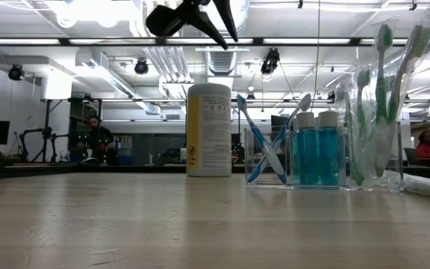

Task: Pick & Place toothbrushing station
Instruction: Adjust the transparent organizer on the table

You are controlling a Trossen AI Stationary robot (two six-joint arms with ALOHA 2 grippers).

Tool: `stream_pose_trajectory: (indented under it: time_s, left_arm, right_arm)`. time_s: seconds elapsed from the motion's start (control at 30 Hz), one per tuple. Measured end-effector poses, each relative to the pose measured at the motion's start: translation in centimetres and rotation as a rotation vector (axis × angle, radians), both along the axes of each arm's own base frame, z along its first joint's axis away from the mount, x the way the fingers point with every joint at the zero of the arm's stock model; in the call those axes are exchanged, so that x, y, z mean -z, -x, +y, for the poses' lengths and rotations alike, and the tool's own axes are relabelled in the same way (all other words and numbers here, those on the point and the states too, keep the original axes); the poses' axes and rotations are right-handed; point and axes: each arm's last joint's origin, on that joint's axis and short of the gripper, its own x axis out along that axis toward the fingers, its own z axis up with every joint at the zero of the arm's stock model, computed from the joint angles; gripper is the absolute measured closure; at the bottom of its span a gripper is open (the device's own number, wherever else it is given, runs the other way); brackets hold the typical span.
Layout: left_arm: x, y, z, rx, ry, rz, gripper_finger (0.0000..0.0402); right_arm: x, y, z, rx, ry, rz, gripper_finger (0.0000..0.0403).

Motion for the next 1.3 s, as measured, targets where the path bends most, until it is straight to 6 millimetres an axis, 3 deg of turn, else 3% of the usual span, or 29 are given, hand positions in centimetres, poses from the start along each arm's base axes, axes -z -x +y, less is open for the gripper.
stream_pose_trajectory:
  time_s: [0.33, 0.47, 1.03, 1.3]
  left_arm:
    - [5.5, -4.1, -1.2, 0.157, 0.204, 0.077, 0.0319]
    - [6.8, -5.2, -1.3, 0.205, 0.215, 0.077, 0.0319]
    - [8.1, -4.4, -0.7, 0.090, 0.133, 0.207, 0.0319]
    - [9.9, -4.3, -0.7, 0.081, 0.143, 0.224, 0.0319]
  right_arm:
    - [0.0, -0.1, 0.1, 0.012, 0.013, -0.015, 0.0346]
    - [0.0, -0.1, 0.2, 0.013, 0.017, -0.013, 0.0346]
    - [0.2, -0.5, 0.8, 0.011, 0.039, 0.000, 0.0346]
    - [0.2, -0.5, 0.8, 0.012, 0.043, 0.001, 0.0346]
